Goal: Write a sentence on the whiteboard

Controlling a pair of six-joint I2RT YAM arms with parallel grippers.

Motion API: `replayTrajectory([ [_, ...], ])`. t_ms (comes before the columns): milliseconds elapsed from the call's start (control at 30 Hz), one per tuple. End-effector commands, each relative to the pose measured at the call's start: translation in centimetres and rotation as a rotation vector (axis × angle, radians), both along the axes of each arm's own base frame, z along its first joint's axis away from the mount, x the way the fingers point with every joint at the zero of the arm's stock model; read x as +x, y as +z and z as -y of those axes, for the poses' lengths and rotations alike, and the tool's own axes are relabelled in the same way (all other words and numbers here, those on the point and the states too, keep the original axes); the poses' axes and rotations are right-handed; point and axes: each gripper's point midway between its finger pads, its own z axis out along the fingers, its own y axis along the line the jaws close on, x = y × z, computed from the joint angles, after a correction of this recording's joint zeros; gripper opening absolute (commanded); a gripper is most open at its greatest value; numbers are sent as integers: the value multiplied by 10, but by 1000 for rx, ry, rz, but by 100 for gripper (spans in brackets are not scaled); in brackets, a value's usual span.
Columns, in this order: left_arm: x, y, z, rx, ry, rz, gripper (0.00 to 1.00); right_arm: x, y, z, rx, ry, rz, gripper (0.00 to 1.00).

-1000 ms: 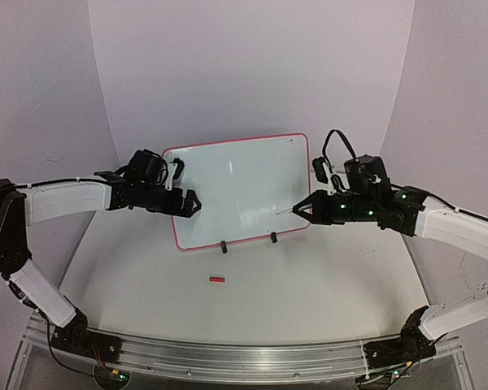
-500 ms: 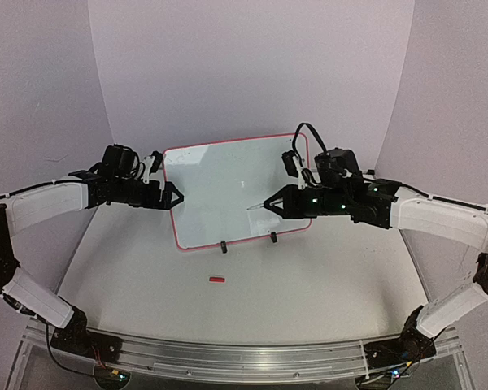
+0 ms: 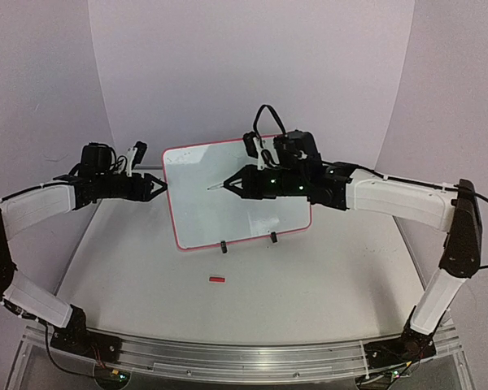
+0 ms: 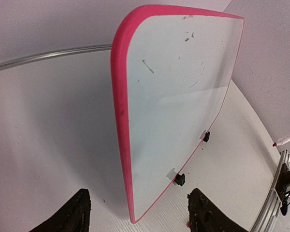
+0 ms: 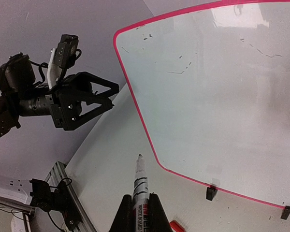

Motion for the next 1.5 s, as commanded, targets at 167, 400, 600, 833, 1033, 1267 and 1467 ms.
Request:
replayTrajectory([
  [167, 14, 2, 8, -16, -72, 89, 53, 22, 33, -47, 116, 45, 91, 0],
  [400, 19, -2, 12, -21, -94, 117, 47, 35, 37, -67, 157, 56, 117, 0],
  [600, 25, -9, 15, -20, -105, 113, 40, 43, 34, -79, 172, 62, 113, 0],
  [833, 24, -9, 20, -42, -140, 134, 27, 50, 39, -90, 197, 68, 131, 0],
  [1033, 23, -13, 20, -41, -143, 131, 18, 60, 34, -100, 202, 60, 132, 0],
  [1267, 23, -14, 20, -37, -144, 133, 14, 69, 34, -105, 209, 41, 145, 0],
  [1467, 22, -14, 20, -37, -146, 133, 13, 76, 37, -109, 219, 21, 158, 0],
])
